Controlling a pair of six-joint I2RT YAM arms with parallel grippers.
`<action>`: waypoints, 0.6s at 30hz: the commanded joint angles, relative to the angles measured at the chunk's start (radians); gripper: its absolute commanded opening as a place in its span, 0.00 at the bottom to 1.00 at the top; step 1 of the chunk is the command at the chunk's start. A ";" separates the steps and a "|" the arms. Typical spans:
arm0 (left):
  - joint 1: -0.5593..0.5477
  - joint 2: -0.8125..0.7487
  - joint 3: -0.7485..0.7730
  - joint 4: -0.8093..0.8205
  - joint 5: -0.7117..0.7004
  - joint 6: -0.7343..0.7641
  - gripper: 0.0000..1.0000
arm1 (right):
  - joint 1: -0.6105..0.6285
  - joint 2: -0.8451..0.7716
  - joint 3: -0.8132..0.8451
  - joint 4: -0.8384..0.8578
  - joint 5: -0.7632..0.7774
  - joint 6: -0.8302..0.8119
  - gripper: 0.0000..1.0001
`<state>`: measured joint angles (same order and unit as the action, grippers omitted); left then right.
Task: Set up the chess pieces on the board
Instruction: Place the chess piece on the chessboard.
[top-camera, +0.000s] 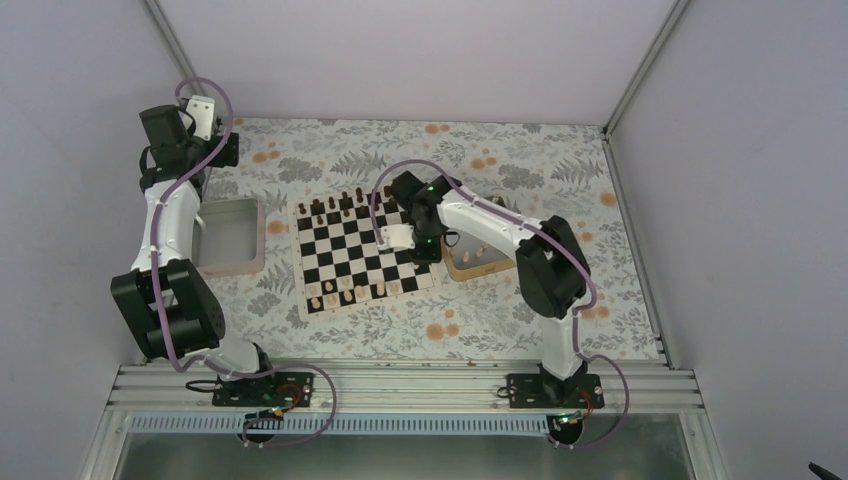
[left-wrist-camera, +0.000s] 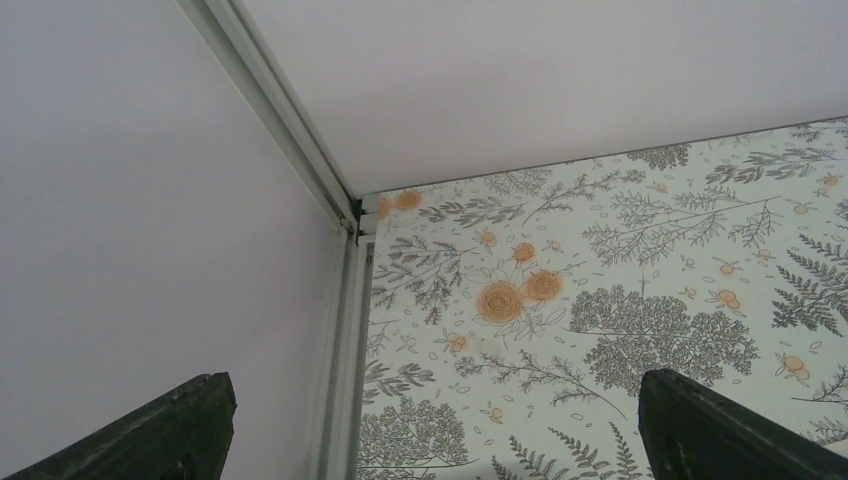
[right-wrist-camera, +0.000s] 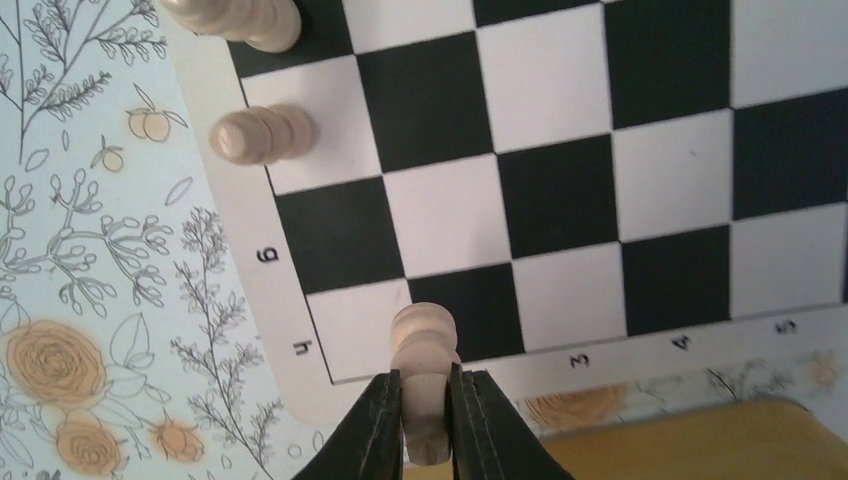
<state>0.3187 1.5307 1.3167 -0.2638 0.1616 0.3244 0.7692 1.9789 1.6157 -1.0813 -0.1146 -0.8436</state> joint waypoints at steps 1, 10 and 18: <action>0.006 -0.026 0.001 0.007 0.015 -0.012 1.00 | 0.045 0.037 0.021 0.011 -0.010 0.031 0.13; 0.006 -0.024 0.000 0.010 0.016 -0.009 1.00 | 0.085 0.071 0.006 0.014 -0.022 0.044 0.14; 0.006 -0.022 -0.002 0.012 0.018 -0.010 1.00 | 0.092 0.078 -0.035 0.017 -0.017 0.044 0.14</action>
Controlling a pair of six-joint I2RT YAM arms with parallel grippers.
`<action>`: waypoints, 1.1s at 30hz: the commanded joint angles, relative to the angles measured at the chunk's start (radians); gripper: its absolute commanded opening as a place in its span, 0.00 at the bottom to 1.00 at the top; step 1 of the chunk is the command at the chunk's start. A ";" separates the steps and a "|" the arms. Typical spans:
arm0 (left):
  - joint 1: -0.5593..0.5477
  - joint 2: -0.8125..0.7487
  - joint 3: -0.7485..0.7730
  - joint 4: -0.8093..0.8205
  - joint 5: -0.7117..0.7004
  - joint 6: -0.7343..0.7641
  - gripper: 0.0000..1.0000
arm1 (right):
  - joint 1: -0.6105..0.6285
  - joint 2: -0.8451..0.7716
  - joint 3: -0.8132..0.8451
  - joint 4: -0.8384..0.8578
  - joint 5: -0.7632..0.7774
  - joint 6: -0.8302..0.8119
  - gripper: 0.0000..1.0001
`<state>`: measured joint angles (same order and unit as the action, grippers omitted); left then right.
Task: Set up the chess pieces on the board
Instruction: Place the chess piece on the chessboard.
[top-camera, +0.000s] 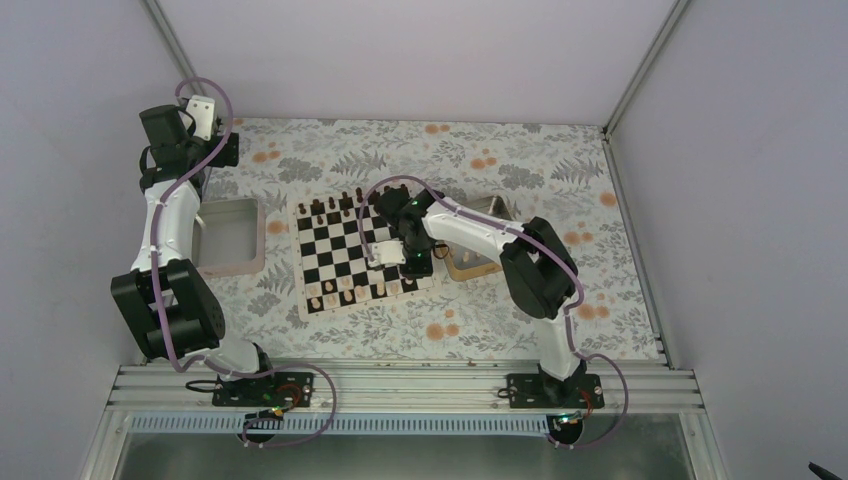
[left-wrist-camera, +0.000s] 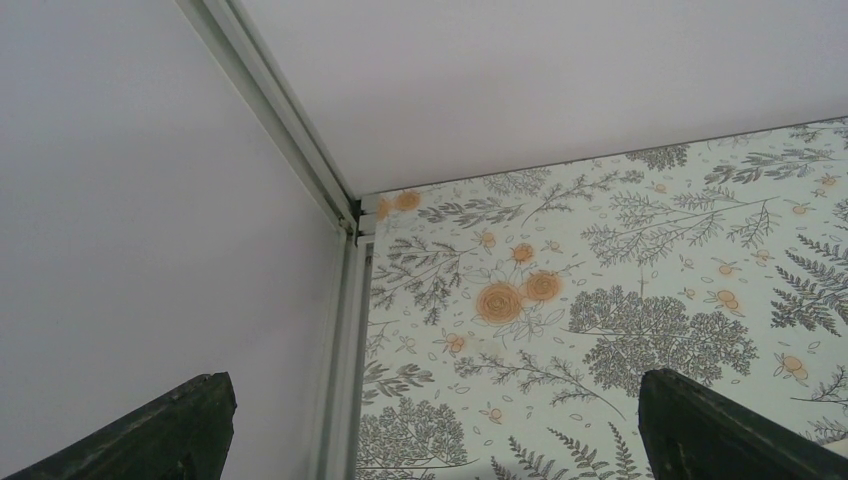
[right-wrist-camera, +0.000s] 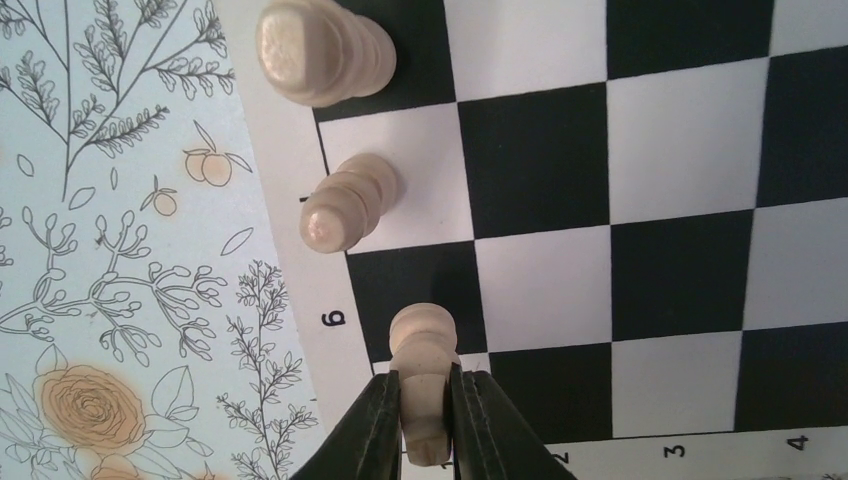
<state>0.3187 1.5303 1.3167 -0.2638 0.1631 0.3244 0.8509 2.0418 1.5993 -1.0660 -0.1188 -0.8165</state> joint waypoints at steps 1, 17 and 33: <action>0.006 -0.023 -0.002 0.012 0.016 -0.010 1.00 | 0.010 0.018 -0.019 0.000 -0.013 0.016 0.14; 0.006 -0.020 -0.007 0.017 0.018 -0.008 1.00 | 0.015 0.052 -0.022 0.005 -0.022 0.010 0.15; 0.006 -0.020 -0.012 0.019 0.019 -0.004 1.00 | 0.011 -0.009 0.006 -0.005 -0.019 0.013 0.36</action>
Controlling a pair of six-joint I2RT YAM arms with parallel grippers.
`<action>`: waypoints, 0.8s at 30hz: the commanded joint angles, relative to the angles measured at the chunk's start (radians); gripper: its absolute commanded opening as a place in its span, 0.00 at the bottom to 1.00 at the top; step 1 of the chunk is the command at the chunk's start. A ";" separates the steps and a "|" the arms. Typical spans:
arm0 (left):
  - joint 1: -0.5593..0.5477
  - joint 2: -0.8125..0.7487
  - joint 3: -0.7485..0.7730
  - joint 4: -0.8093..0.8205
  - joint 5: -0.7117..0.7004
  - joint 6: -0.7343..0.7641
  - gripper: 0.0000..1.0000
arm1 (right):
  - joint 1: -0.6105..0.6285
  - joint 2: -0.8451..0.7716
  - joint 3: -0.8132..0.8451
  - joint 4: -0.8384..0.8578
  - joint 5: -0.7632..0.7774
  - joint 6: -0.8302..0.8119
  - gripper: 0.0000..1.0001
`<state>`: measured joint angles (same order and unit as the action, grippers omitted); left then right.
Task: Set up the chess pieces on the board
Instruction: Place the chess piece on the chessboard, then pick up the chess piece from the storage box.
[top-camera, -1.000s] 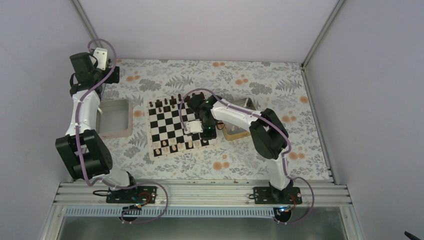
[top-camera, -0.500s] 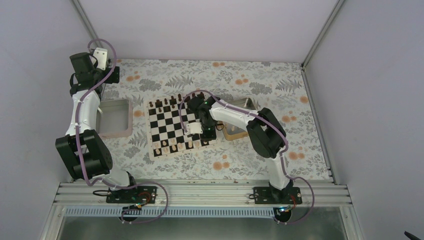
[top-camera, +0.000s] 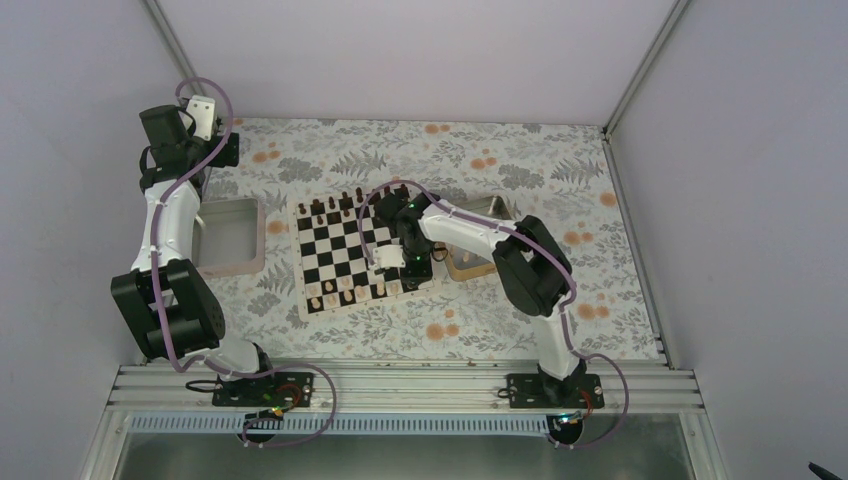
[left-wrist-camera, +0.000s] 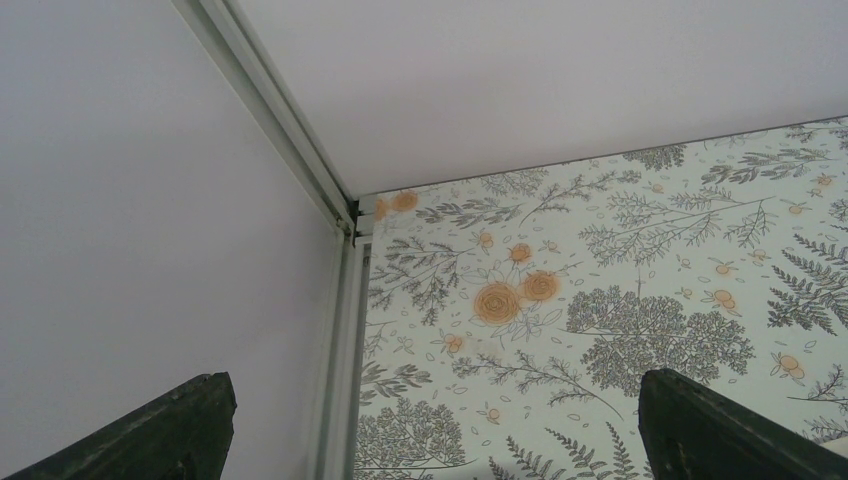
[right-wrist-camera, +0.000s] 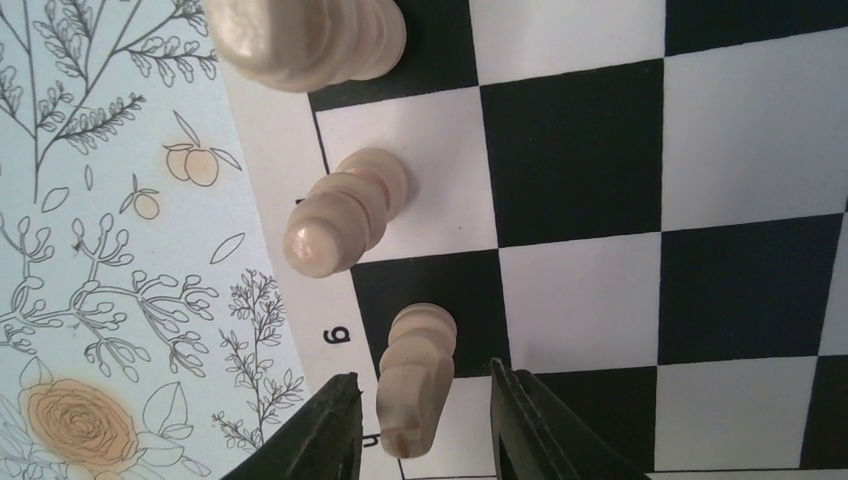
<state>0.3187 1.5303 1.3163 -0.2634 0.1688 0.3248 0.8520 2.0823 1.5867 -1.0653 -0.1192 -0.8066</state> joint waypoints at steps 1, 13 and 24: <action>0.006 -0.021 -0.013 0.018 0.014 -0.004 1.00 | 0.007 -0.063 0.024 -0.013 -0.015 0.004 0.37; 0.006 -0.021 -0.015 0.022 0.009 0.000 1.00 | -0.289 -0.285 -0.057 -0.072 0.108 -0.022 0.41; 0.006 -0.012 -0.016 0.025 0.001 -0.002 1.00 | -0.514 -0.259 -0.171 0.007 0.255 -0.051 0.41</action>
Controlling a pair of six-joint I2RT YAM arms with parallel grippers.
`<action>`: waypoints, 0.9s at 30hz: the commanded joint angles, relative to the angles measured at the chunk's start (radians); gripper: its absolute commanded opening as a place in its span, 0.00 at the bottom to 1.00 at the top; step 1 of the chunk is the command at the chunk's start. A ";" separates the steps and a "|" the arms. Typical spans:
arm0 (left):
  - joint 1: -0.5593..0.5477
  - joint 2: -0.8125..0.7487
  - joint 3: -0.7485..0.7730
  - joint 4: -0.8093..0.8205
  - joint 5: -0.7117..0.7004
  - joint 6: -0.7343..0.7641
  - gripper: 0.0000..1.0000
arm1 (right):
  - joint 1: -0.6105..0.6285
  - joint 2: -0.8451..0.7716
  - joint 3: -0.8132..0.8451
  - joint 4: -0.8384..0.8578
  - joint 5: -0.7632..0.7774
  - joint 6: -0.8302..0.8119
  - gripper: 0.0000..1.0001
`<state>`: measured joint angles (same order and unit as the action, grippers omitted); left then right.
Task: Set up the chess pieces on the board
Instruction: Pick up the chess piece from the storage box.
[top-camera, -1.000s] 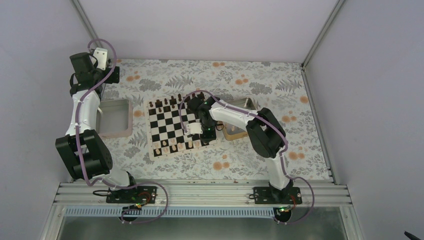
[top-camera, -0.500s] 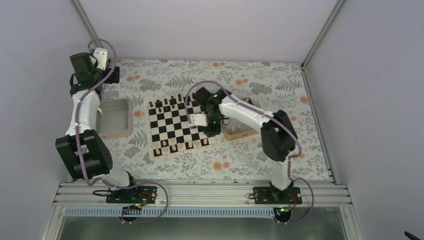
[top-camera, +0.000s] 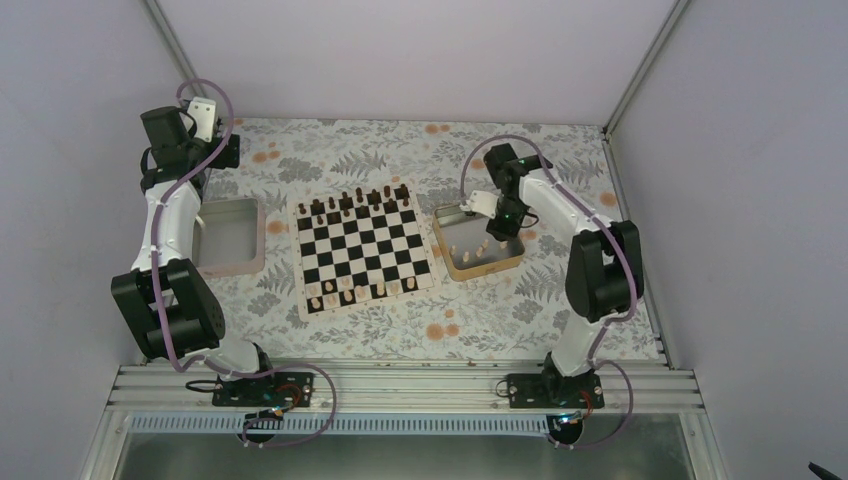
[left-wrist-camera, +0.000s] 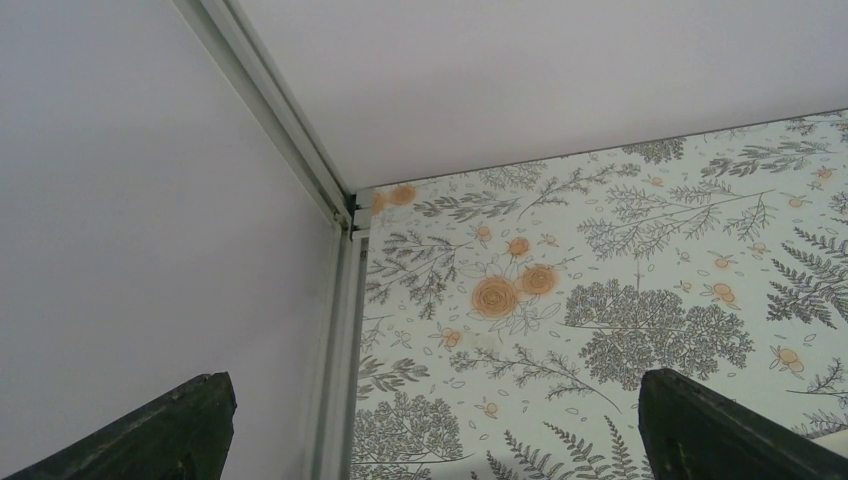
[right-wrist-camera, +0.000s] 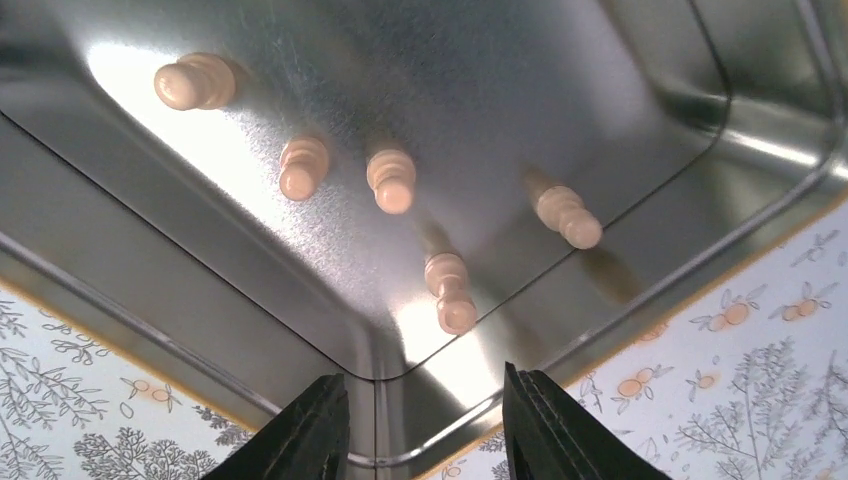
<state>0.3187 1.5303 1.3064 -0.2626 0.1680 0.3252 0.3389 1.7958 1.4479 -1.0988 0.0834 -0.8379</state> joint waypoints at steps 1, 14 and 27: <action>0.006 -0.014 -0.006 0.024 0.002 -0.003 1.00 | -0.001 0.036 -0.037 0.052 0.054 -0.019 0.41; 0.006 -0.015 -0.006 0.021 -0.001 0.000 1.00 | -0.011 0.111 -0.043 0.111 0.083 -0.056 0.41; 0.006 -0.014 -0.006 0.017 0.000 0.000 1.00 | -0.037 0.147 -0.043 0.093 0.112 -0.074 0.41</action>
<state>0.3187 1.5303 1.3045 -0.2630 0.1677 0.3252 0.3168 1.9087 1.4105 -1.0031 0.1719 -0.8909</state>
